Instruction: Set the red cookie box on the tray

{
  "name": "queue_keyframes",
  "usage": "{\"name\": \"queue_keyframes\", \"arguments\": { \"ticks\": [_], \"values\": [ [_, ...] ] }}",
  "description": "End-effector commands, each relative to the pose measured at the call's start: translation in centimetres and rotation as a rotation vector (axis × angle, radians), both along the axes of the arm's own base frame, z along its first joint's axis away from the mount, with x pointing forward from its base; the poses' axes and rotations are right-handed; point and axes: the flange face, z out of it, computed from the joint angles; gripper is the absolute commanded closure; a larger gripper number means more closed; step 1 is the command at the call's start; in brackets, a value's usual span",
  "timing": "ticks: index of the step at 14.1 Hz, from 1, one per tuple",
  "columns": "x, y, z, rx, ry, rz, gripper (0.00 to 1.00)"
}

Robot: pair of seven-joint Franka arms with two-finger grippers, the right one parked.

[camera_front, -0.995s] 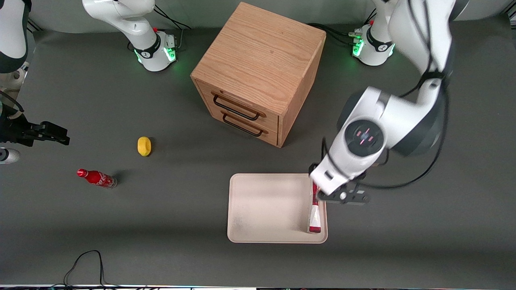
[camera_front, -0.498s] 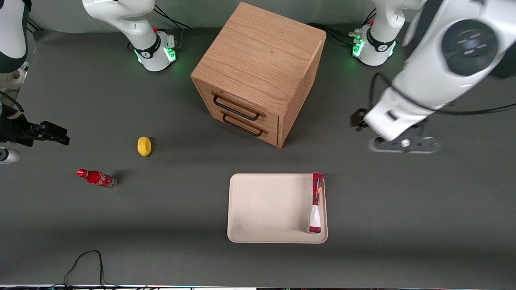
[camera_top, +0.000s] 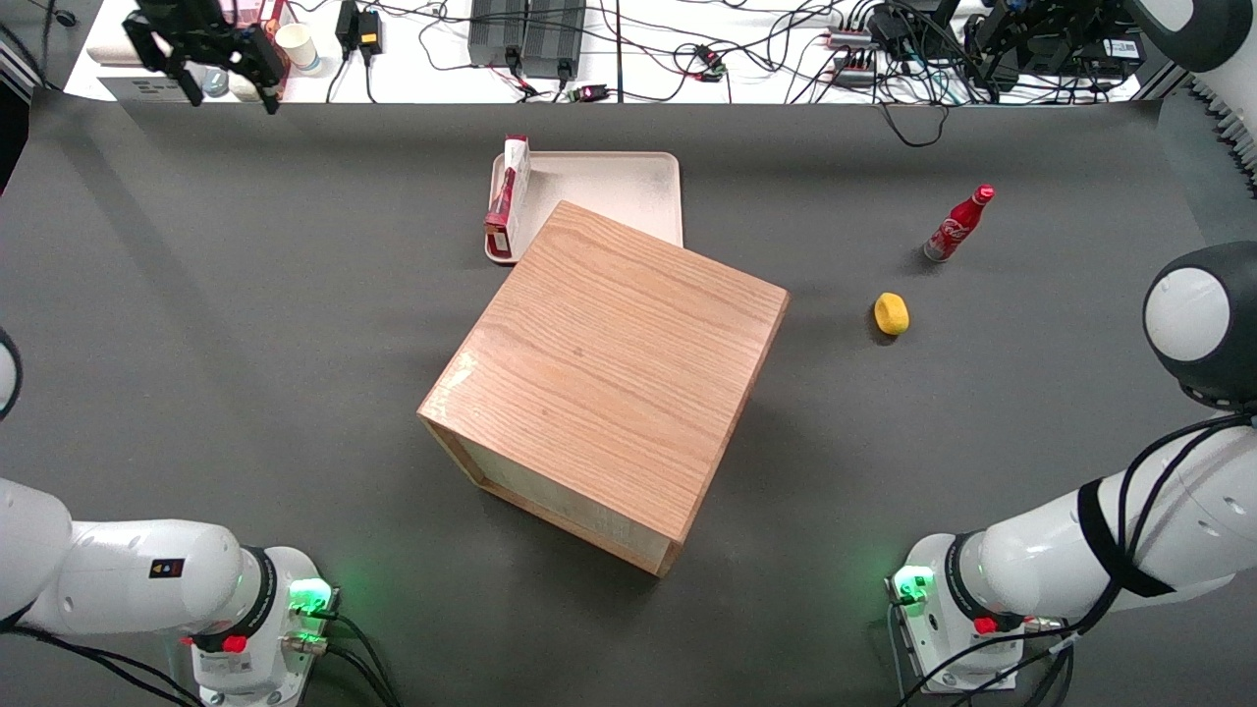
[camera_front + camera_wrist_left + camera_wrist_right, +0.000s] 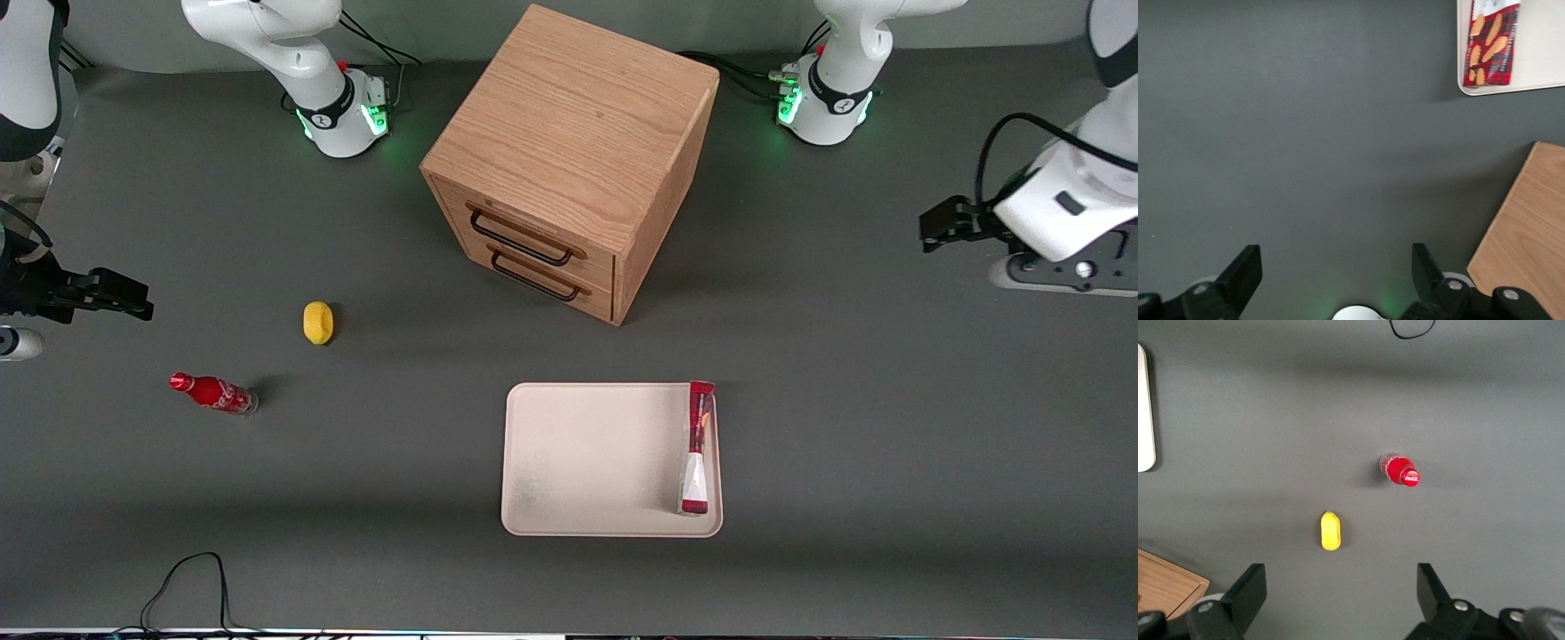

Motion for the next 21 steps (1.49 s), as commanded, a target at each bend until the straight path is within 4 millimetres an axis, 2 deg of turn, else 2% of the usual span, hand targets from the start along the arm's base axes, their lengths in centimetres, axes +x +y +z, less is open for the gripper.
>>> {"name": "queue_keyframes", "arguments": {
  "ticks": [1,4,7,11,16,21],
  "values": [
    [-1.4,1.4,-0.7,-0.012,-0.031,0.0,0.0],
    [-1.1,3.7,-0.7,-0.026,-0.055,0.025,0.0],
    [-1.0,4.5,-0.2,-0.055,-0.068,0.047,0.0],
    [-0.4,4.4,1.0,-0.028,-0.111,0.051,0.0],
    [-0.3,3.3,1.4,-0.033,-0.124,0.036,0.0],
    [0.0,3.6,1.7,-0.041,-0.136,0.043,0.0]
  ]
}}
